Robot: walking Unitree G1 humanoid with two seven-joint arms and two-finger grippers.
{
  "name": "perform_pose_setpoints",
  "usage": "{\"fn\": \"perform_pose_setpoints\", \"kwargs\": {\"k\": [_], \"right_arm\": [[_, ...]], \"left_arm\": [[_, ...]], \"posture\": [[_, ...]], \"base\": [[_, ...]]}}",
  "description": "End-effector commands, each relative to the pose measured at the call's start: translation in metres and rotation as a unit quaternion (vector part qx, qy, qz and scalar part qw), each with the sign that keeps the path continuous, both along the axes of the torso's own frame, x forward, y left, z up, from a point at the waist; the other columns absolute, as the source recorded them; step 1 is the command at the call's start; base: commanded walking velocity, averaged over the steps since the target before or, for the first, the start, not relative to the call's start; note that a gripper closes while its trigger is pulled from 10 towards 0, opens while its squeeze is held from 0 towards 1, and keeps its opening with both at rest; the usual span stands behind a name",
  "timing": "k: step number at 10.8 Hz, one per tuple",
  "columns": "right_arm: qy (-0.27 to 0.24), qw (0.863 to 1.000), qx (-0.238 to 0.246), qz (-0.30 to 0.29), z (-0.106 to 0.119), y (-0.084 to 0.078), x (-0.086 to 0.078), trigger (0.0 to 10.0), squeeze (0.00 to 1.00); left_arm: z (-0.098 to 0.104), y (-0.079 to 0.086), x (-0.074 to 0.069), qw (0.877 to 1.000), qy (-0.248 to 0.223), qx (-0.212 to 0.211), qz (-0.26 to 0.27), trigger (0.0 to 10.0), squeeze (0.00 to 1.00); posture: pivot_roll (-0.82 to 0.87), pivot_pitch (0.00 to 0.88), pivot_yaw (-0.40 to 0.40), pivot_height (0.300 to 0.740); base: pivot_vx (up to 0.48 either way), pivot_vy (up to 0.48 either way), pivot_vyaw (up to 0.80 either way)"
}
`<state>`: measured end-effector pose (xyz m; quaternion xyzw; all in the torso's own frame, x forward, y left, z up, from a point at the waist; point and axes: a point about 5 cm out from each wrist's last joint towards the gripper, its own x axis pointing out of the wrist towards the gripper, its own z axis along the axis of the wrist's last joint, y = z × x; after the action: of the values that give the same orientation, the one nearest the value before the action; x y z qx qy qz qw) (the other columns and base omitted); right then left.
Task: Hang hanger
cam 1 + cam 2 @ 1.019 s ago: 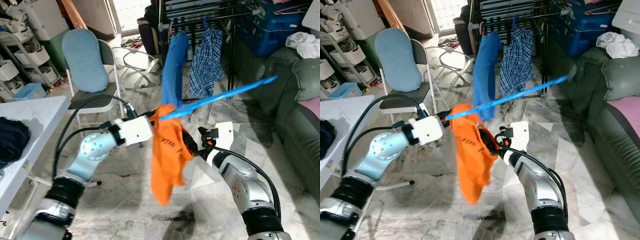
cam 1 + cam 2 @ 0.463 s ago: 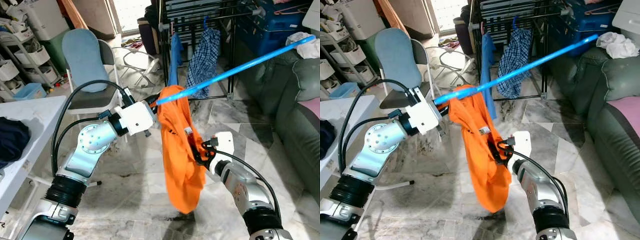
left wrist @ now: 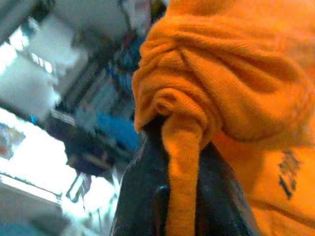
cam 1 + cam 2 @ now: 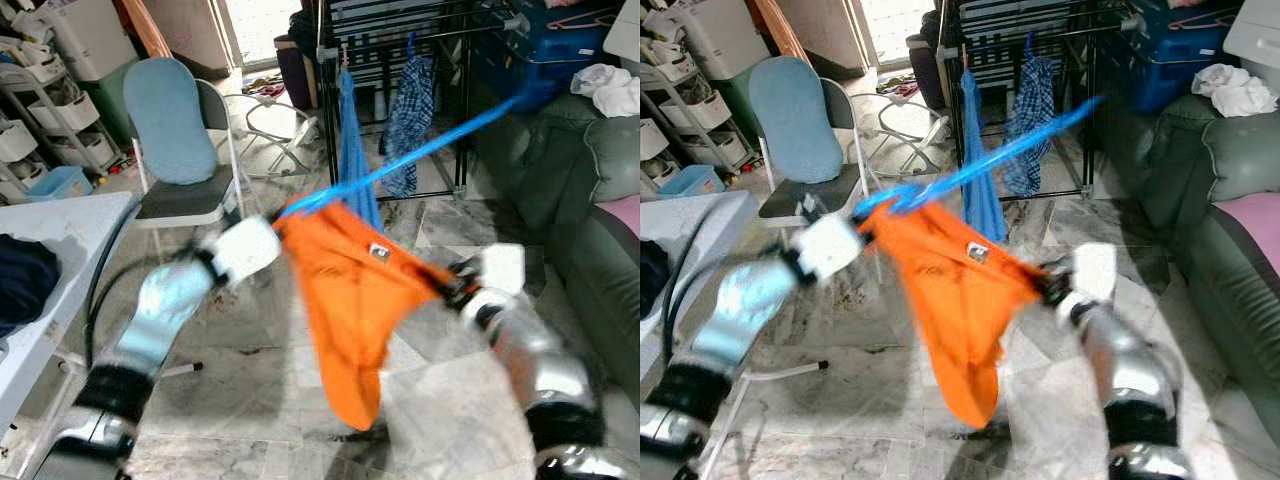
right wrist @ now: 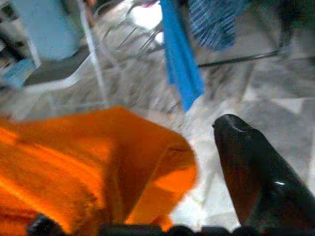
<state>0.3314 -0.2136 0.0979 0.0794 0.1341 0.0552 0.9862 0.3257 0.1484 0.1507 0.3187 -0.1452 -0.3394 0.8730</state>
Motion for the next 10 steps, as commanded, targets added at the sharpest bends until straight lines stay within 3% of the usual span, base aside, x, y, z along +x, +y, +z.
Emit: {"fn": "perform_pose_setpoints", "kwargs": {"k": [1, 3, 5, 7, 8, 9, 10], "right_arm": [[-0.036, 0.999, -0.001, -0.039, 0.023, -0.009, 0.010, 0.0, 0.00], [-0.078, 0.994, -0.001, -0.078, 0.056, -0.011, 0.028, 0.0, 0.00], [-0.062, 0.992, -0.008, -0.111, 0.058, -0.007, 0.043, 0.0, 0.00], [-0.025, 0.992, 0.002, -0.127, 0.050, 0.006, 0.054, 0.0, 0.00], [-0.011, 0.991, 0.013, -0.130, 0.046, 0.009, 0.056, 0.0, 0.00], [0.000, 0.991, 0.019, -0.130, 0.044, 0.012, 0.059, 0.0, 0.00], [0.000, 0.992, 0.017, -0.128, 0.047, 0.012, 0.061, 0.0, 0.00]], "left_arm": [[-0.008, 0.019, -0.001, 0.999, 0.009, -0.005, 0.040, 0.0, 0.00], [-0.045, 0.018, -0.015, 0.995, 0.082, -0.033, 0.045, 0.0, 0.00], [-0.056, 0.010, -0.021, 0.990, 0.114, -0.072, 0.041, 0.0, 0.00], [-0.057, 0.007, -0.022, 0.976, 0.137, -0.157, 0.060, 0.0, 0.00], [-0.053, 0.004, -0.023, 0.969, 0.146, -0.193, 0.048, 0.0, 0.00], [-0.048, -0.005, -0.030, 0.958, 0.186, -0.217, -0.016, 0.0, 0.00], [-0.050, -0.010, -0.038, 0.952, 0.220, -0.206, -0.060, 0.0, 0.00]], "posture": [[-0.15, 0.000, 0.132, 0.740], [-0.17, 0.000, 0.133, 0.740], [-0.17, 0.000, 0.131, 0.740], [-0.17, 0.000, 0.119, 0.740], [-0.16, 0.000, 0.109, 0.740], [-0.15, 0.000, 0.099, 0.740], [-0.15, 0.000, 0.096, 0.740]], "base": [[0.000, 0.000, 0.00], [0.000, 0.000, 0.00], [0.000, 0.000, 0.00], [0.000, 0.000, 0.00], [0.000, 0.000, 0.00], [0.000, 0.000, 0.00], [0.000, 0.000, 0.00]]}}
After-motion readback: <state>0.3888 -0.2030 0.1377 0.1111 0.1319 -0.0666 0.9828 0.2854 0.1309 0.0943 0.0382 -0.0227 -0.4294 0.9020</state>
